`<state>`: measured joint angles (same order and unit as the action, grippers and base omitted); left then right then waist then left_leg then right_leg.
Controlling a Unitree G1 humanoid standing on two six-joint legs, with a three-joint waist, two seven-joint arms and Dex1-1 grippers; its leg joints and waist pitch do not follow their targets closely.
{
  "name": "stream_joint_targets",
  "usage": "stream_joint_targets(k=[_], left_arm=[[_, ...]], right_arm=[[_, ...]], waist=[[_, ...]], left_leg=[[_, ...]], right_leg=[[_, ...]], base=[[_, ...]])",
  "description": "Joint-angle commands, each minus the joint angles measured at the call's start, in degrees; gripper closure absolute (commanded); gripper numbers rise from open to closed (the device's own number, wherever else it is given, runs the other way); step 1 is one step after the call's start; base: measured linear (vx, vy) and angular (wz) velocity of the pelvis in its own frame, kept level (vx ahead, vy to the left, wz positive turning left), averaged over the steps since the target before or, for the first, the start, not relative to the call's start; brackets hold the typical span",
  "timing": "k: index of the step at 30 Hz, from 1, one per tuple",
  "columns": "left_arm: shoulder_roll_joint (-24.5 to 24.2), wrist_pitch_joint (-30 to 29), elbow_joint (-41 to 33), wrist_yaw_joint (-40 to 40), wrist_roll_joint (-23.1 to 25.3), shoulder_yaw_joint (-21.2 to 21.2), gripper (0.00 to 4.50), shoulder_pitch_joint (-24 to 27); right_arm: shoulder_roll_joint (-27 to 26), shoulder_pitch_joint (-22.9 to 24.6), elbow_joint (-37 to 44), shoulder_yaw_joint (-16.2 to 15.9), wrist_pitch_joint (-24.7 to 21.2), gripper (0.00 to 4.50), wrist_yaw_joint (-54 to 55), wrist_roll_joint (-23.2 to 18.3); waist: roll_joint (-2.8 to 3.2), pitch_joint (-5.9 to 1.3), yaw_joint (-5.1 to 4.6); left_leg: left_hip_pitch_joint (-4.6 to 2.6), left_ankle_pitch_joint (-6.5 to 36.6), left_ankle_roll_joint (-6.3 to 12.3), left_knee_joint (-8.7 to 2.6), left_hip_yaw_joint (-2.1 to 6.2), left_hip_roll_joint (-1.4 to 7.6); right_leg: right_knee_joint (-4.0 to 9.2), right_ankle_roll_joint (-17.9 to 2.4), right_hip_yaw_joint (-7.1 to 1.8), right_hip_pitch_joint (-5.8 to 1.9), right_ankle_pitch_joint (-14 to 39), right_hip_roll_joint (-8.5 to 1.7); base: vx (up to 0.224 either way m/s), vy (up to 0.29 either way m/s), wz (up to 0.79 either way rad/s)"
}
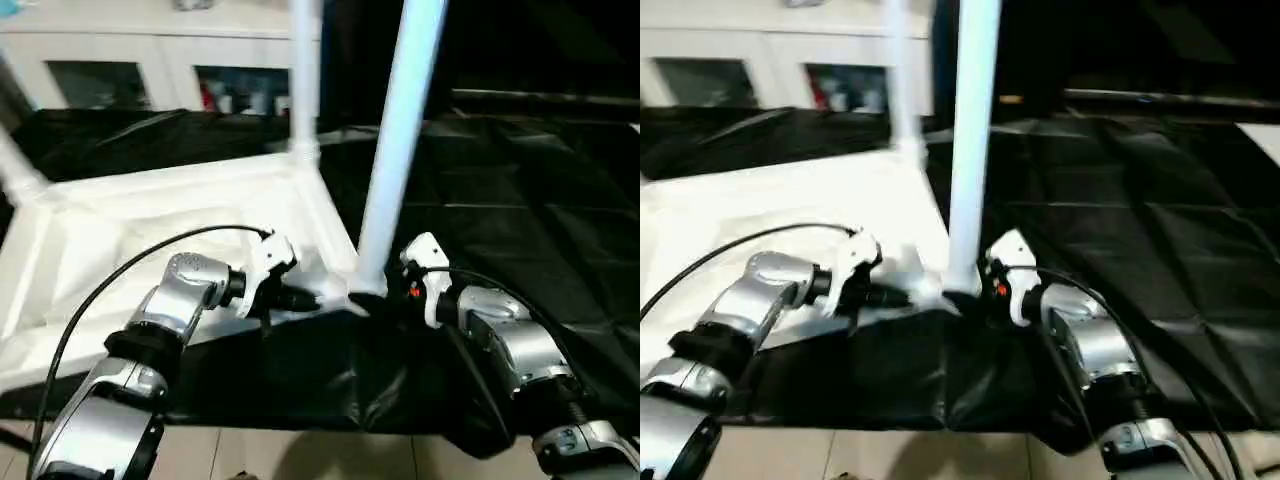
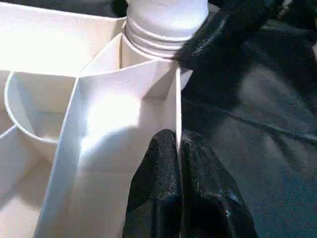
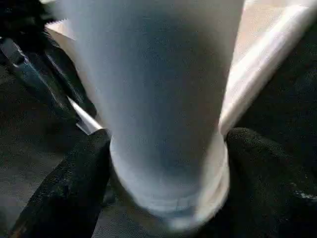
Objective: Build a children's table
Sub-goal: Rotate leg to tighten
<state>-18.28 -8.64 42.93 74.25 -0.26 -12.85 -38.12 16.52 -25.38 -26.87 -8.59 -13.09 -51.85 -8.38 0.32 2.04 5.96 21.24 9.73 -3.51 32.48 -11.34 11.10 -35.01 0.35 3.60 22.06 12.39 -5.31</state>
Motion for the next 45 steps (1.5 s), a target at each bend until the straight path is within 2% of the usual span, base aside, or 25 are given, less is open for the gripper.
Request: stream_joint_targets(k=[1,3,7,8,10,11,21,24,25,26,27,28,30,31,32,33,34,35,39,41,43,44,45], left_arm=[[0.8,-0.3,-1.4,3.1,-2.6,-0.4,4.5,0.3],[0.8,-0.4,-1.5,3.5,-2.6,-0.4,4.5,0.4],[0.9,-0.6,-1.9,3.2,-2.5,-0.4,4.5,0.5],[0.9,-0.6,-2.0,3.1,-2.5,-0.3,4.5,0.6],[0.9,-0.7,-2.0,3.1,-2.5,-0.3,4.5,0.6],[1.0,-0.6,-2.0,3.1,-2.5,-0.2,4.5,0.6],[1.3,-0.4,-1.7,1.8,-2.2,0.1,4.5,1.1],[2.4,-0.3,-0.7,-1.2,-1.9,0.7,4.5,0.7],[3.6,-0.4,0.9,-5.3,-1.1,1.2,4.5,-0.1],[6.1,-0.3,4.1,-13.1,0.4,2.1,4.5,-1.7],[6.9,-0.2,5.0,-15.4,0.8,2.3,4.5,-2.2],[9.0,0.0,7.0,-20.8,1.6,2.7,4.5,-3.2],[9.7,0.1,7.6,-22.5,1.8,2.9,4.5,-3.5],[11.2,-0.1,8.3,-24.7,1.7,3.2,4.5,-4.0],[14.4,-0.3,9.7,-30.1,1.9,3.7,4.5,-5.0],[14.4,-0.3,9.7,-30.1,1.9,3.7,4.5,-5.0],[16.8,0.1,10.4,-32.7,2.3,3.2,4.5,-5.8],[17.4,0.3,10.6,-33.2,2.5,2.9,4.5,-6.0],[17.6,2.3,11.7,-32.7,4.0,2.0,4.5,-6.4],[16.2,3.7,12.0,-30.8,4.1,2.1,4.5,-6.2],[15.1,4.1,11.8,-29.6,4.1,2.1,4.5,-5.8],[14.8,4.1,11.9,-29.4,4.1,2.1,4.5,-5.7],[14.3,4.2,11.7,-28.9,4.0,2.1,4.5,-5.5]], right_arm=[[0.8,-0.1,1.5,-0.5,-0.5,0.63,-1.0,-0.3],[0.7,-0.2,1.5,-0.9,-0.4,0.63,-1.6,-0.1],[0.5,-0.2,1.4,-1.2,-0.4,0.63,-2.2,0.3],[0.6,0.1,1.5,-1.5,-0.5,0.79,-2.4,0.3],[0.6,0.1,1.5,-1.5,-0.5,0.79,-2.3,0.2],[0.7,0.1,1.4,-1.5,-0.5,1.07,-2.3,0.1],[-0.7,0.8,0.7,0.0,-0.7,1.5,0.4,-0.5],[-2.0,0.9,-0.6,0.8,-0.5,1.51,4.2,0.3],[-3.7,0.5,-2.5,1.9,0.2,1.53,9.2,1.1],[-7.2,-0.5,-5.7,3.9,0.3,1.54,18.1,2.0],[-8.3,-0.8,-6.7,4.6,0.2,1.54,21.0,2.3],[-10.9,-1.9,-8.9,6.3,0.0,1.55,27.7,2.5],[-11.7,-2.3,-9.6,6.9,-0.2,1.58,29.6,2.4],[-12.9,-3.1,-11.3,7.4,-0.3,1.59,32.3,2.4],[-15.6,-5.3,-15.0,9.0,-0.2,1.59,38.1,1.9],[-15.6,-5.3,-15.0,9.0,-0.2,1.59,38.1,1.9],[-17.5,-7.3,-17.6,9.2,1.3,1.59,40.1,1.7],[-17.9,-7.9,-18.2,8.8,2.0,1.59,40.2,1.9],[-18.4,-8.4,-18.5,8.6,5.3,1.59,39.5,3.7],[-17.5,-7.7,-16.9,9.1,7.1,1.06,34.9,2.4],[-16.2,-7.0,-15.9,8.4,7.7,1.03,32.0,2.3],[-15.7,-6.9,-15.6,8.2,7.8,0.82,31.4,2.4],[-15.0,-6.5,-14.9,7.8,7.6,0.82,30.0,2.2]], waist=[[-0.48,-2.93,-0.13],[-0.64,-2.9,-0.03],[-0.74,-3.01,0.01],[-0.76,-2.98,0.0],[-0.74,-3.01,0.04],[-0.84,-3.03,0.03],[-0.61,-3.02,-0.3],[-0.65,-2.93,-0.42],[-0.67,-2.87,-0.52],[-0.58,-2.65,-0.7],[-0.65,-2.59,-0.93],[-0.77,-2.63,-0.83],[-0.69,-2.65,-1.08],[-0.87,-2.63,-1.32],[-0.86,-2.74,-1.48],[-0.84,-2.74,-1.51],[-0.98,-2.73,-1.39],[-0.82,-2.83,-1.38],[-0.99,-2.97,-1.12],[-1.06,-2.92,-1.07],[-1.04,-2.83,-1.01],[-1.05,-2.9,-1.03],[-1.07,-2.86,-1.07]], left_leg=[[-0.99,9.8,3.82,-3.24,0.73,2.62],[-0.9,10.2,3.15,-3.28,0.77,2.51],[-0.81,8.9,3.25,-3.19,0.8,2.42],[-0.81,8.6,3.44,-3.17,0.78,2.4],[-0.84,8.3,3.63,-3.12,0.77,2.41],[-0.81,8.2,3.72,-3.08,0.75,2.38],[-0.78,8.6,3.5,-3.09,0.81,2.35],[-0.86,9.4,3.08,-3.19,0.83,2.38],[-0.89,10.2,2.63,-3.29,0.88,2.36],[-1.15,11.6,1.77,-3.46,0.83,2.37],[-1.31,12.8,0.36,-3.69,0.96,2.34],[-1.39,13.2,-0.18,-3.73,1.06,2.25],[-1.42,14.0,-0.89,-3.87,1.18,2.31],[-1.01,13.5,-0.56,-3.91,1.28,2.18],[-1.17,13.0,-0.08,-3.77,1.11,2.13],[-1.25,12.8,0.07,-3.7,1.1,2.02],[-1.16,12.5,0.38,-3.65,1.06,1.95],[-1.09,11.9,0.65,-3.62,1.07,2.01],[-0.82,9.8,2.56,-3.38,0.96,1.9],[-0.91,10.6,2.81,-3.41,0.94,1.9],[-0.77,11.5,3.12,-3.52,1.03,1.98],[-0.77,11.5,3.29,-3.51,1.07,2.04],[-0.7,11.3,3.38,-3.52,1.09,2.03]], right_leg=[[3.75,-15.0,-2.44,-2.1,4.3,-3.26],[3.81,-14.4,-2.49,-2.21,4.7,-3.34],[3.63,-14.2,-2.48,-2.31,3.3,-3.31],[3.6,-14.3,-2.46,-2.28,2.9,-3.27],[3.55,-14.4,-2.44,-2.29,2.4,-3.27],[3.55,-14.4,-2.45,-2.32,2.2,-3.26],[3.57,-14.5,-2.43,-2.35,2.6,-3.24],[3.74,-14.4,-2.49,-2.22,3.8,-3.31],[3.87,-14.2,-2.51,-2.19,5.2,-3.31],[4.27,-13.9,-2.63,-1.81,7.6,-3.37],[4.47,-13.5,-2.67,-1.68,10.6,-3.47],[4.62,-13.0,-2.61,-1.84,12.0,-3.5],[4.72,-12.1,-2.69,-1.86,12.9,-3.54],[4.67,-11.4,-2.67,-2.18,12.3,-3.43],[4.67,-11.4,-2.81,-1.89,11.0,-3.4],[4.78,-11.5,-2.8,-1.89,11.2,-3.39],[4.84,-11.4,-2.79,-2.02,11.2,-3.44],[4.75,-11.3,-2.83,-2.01,10.4,-3.44],[4.39,-11.6,-2.7,-2.26,5.7,-3.26],[4.59,-11.4,-2.68,-2.21,7.1,-3.34],[4.68,-11.1,-2.65,-2.32,8.3,-3.41],[4.66,-11.0,-2.61,-2.37,8.3,-3.36],[4.66,-11.1,-2.59,-2.37,8.2,-3.35]], base=[[0.0,0.0,0.0],[0.0,0.0,0.0],[0.0,0.0,0.0],[0.0,0.0,0.0],[0.0,0.0,0.0],[0.0,0.0,0.0],[0.0,0.0,0.0],[0.0,0.0,0.0],[0.0,0.0,0.0],[0.0,0.0,0.0],[0.0,0.0,0.0],[0.0,0.0,0.0],[0.0,0.0,0.0],[0.0,0.0,0.0],[0.0,0.0,0.0],[0.0,0.0,0.0],[0.0,0.0,0.0],[0.0,0.0,0.0],[0.0,0.0,0.0],[0.0,0.0,0.0],[0.0,0.0,0.0],[0.0,0.0,0.0],[0.0,0.0,0.0]])
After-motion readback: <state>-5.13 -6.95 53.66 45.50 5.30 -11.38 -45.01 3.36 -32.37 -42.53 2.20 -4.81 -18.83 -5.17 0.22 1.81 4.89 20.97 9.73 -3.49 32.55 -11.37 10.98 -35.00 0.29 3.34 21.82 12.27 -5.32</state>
